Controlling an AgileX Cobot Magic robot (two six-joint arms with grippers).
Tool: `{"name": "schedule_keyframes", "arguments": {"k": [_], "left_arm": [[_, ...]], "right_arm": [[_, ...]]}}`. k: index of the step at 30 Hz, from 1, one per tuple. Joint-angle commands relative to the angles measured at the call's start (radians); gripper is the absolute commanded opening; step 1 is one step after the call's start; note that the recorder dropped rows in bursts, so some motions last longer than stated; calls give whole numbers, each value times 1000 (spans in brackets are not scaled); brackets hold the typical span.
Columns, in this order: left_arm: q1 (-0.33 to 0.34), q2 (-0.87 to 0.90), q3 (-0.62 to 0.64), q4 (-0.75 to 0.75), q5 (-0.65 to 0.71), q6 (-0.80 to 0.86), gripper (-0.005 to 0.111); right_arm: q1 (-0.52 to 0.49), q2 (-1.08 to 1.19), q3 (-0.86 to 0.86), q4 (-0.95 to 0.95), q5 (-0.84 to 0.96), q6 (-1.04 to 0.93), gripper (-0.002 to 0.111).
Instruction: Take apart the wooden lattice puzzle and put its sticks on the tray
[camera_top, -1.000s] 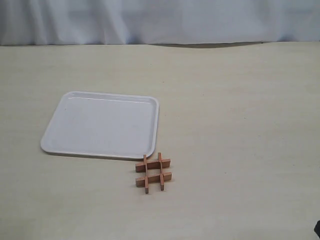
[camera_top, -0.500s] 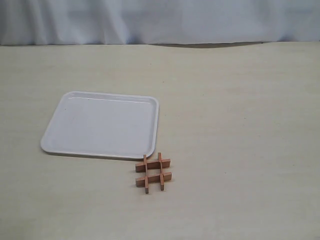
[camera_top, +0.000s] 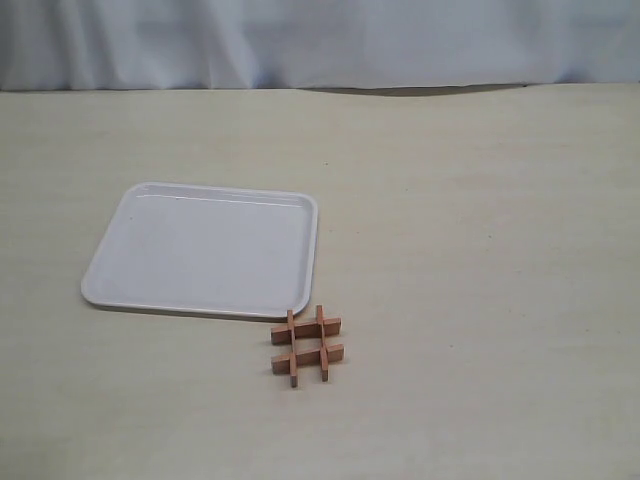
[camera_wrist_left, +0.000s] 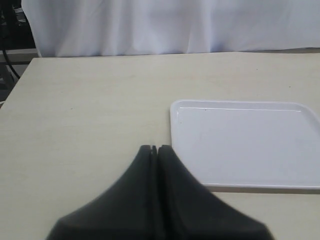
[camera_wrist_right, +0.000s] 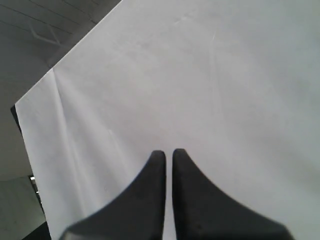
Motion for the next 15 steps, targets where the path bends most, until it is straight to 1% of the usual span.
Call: {"name": "schedule_keyframes", "arguments": {"k": [1,3,5,8,10,13,15], "left_arm": [[-8,-2,2,0,-17,0,0],[-8,-2,2,0,-17,0,0],[-8,-2,2,0,-17,0,0],[-8,-2,2,0,-17,0,0],[-8,-2,2,0,-17,0,0],[-8,-2,2,0,-17,0,0],[-8,-2,2,0,-17,0,0]], "right_arm": [[-4,231,-178,-24,47,-57,5],[-4,350,-281,-71,144,-118,5],[-4,471,-395,-159,286,-167,5],[-4,675,-567,-326,556,-199,5],[-4,815,-669,-434,767,-215,5],[-4,992,-746,-485,971,-216,5],[-4,1088,-752,-482,1017,-216,5]]}}
